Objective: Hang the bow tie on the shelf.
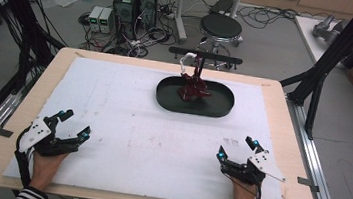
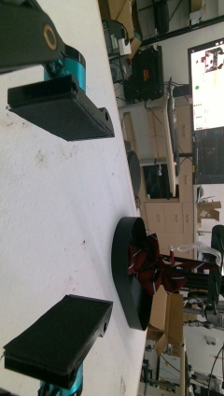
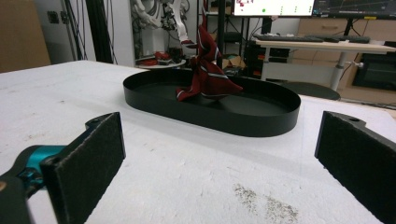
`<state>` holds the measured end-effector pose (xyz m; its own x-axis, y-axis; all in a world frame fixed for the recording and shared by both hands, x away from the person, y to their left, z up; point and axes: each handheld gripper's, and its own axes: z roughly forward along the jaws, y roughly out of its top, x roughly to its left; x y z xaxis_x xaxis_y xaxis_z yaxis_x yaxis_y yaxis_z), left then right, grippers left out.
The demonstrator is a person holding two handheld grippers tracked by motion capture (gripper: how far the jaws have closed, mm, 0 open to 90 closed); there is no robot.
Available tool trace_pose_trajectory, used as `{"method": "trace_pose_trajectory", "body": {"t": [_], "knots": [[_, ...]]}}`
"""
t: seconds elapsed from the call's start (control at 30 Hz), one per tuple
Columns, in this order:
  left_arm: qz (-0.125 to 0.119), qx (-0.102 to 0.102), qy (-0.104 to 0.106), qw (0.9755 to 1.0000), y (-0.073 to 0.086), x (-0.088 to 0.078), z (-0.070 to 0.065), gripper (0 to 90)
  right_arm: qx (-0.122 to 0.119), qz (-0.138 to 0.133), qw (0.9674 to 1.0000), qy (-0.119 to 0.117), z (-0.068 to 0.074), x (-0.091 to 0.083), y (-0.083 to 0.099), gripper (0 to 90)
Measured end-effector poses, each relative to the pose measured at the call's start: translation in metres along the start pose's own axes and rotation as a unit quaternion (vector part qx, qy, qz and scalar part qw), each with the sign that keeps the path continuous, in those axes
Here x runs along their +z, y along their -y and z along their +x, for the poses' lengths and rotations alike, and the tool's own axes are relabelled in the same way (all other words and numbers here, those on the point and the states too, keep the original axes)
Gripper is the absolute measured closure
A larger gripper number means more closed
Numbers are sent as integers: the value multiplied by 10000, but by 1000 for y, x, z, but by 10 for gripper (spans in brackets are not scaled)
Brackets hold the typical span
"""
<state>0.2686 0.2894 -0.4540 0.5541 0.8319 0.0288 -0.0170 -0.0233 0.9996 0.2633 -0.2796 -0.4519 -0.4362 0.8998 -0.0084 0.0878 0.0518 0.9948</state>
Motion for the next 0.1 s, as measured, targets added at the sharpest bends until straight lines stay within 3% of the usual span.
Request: {"method": "trace_pose_trajectory", "body": {"t": [0.1], "knots": [[-44,9,-20,10000,0,-1,-1,149,-55,-21,10000,20,1,-1,0,6]]}}
